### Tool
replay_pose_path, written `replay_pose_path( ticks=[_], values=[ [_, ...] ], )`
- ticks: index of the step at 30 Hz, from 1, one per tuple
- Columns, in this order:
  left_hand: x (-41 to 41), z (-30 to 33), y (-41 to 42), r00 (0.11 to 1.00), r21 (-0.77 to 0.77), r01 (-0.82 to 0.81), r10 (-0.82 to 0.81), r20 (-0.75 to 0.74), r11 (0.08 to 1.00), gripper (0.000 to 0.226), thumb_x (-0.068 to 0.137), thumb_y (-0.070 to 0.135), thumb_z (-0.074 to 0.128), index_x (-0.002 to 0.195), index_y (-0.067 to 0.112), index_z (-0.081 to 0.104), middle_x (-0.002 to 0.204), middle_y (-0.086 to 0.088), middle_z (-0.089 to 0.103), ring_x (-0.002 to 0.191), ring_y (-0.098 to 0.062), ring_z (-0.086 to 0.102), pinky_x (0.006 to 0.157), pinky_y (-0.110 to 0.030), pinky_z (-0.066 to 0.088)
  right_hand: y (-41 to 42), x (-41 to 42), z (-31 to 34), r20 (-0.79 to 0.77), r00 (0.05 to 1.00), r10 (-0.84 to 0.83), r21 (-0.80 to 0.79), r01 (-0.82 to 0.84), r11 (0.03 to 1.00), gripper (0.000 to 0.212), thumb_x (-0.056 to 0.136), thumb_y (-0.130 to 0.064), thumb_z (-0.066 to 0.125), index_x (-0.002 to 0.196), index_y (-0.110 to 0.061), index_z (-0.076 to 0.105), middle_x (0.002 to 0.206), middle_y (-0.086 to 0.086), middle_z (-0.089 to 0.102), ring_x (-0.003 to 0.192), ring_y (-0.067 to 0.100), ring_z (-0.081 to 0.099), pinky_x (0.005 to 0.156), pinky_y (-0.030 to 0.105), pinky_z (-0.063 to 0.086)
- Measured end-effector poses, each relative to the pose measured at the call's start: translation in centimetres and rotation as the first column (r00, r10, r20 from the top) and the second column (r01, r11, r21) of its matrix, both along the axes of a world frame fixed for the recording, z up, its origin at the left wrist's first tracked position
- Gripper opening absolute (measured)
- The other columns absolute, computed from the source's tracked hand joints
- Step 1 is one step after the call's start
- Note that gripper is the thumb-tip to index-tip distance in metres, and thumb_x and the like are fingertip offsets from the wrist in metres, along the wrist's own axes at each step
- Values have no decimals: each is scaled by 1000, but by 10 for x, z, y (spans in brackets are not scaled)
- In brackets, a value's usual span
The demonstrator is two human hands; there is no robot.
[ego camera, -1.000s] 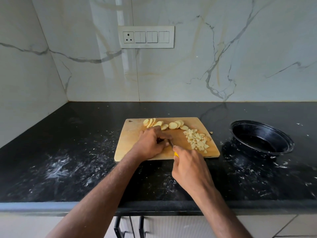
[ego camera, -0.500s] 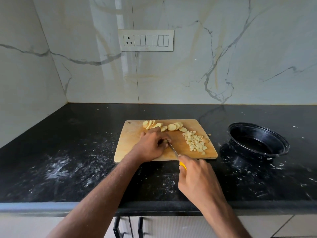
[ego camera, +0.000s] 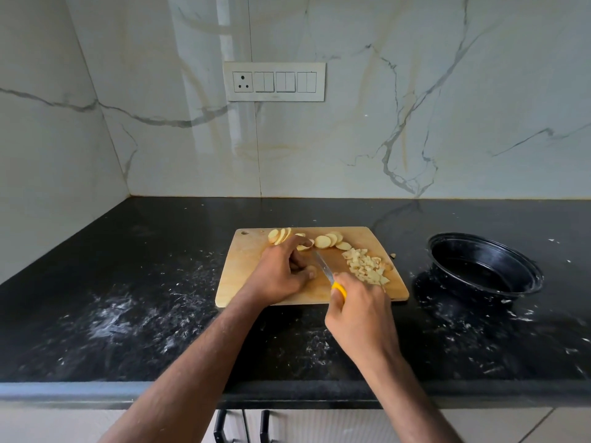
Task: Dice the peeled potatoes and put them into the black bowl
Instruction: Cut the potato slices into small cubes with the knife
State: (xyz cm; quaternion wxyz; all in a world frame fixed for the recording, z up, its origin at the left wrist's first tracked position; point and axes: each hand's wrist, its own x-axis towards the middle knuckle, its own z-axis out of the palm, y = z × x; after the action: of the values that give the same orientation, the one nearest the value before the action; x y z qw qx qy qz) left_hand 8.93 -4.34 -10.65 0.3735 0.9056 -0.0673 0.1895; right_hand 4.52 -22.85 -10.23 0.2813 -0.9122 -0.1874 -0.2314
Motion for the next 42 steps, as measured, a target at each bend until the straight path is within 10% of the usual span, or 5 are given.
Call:
replay_pose_path(
  ticks=[19, 29, 35, 42],
  values=[
    [1, 2, 1, 1000, -26, 8, -8, 2, 1000, 59, 75, 11, 86, 128, 19, 61, 75, 7, 70, 74, -3, 65, 70, -10, 48, 6, -2, 4, -62, 996, 66, -121, -74, 990, 28, 96, -23, 58, 124, -21, 64, 86, 0, 70, 70, 14, 61, 58, 21, 49],
    [7, -6, 2, 997, 147, 62, -68, 39, 987, 38, 84, 17, 75, 117, 33, 66, 98, 14, 63, 85, -7, 60, 87, -44, 53, 5, -2, 4, -112, 988, 111, -116, -124, 986, 32, 99, -25, 55, 131, -23, 58, 99, 3, 66, 83, 14, 57, 71, 25, 54],
    [8, -8, 4, 999, 208, 42, -48, 24, 977, 20, 86, 25, 72, 103, 36, 75, 97, 8, 61, 93, -14, 58, 92, -48, 50, -14, -18, 3, -117, 984, 136, -120, -149, 982, 30, 99, -24, 56, 129, -25, 60, 82, -8, 54, 63, 9, 43, 53, 14, 37],
    [8, -7, 3, 999, 219, 29, -32, 10, 975, 17, 88, 27, 73, 104, 34, 75, 99, 8, 59, 95, -14, 56, 95, -49, 49, -29, -31, 0, -123, 987, 106, -122, -121, 985, 27, 95, -25, 60, 122, -26, 64, 87, -2, 71, 80, 18, 67, 62, 23, 49]
  ],
)
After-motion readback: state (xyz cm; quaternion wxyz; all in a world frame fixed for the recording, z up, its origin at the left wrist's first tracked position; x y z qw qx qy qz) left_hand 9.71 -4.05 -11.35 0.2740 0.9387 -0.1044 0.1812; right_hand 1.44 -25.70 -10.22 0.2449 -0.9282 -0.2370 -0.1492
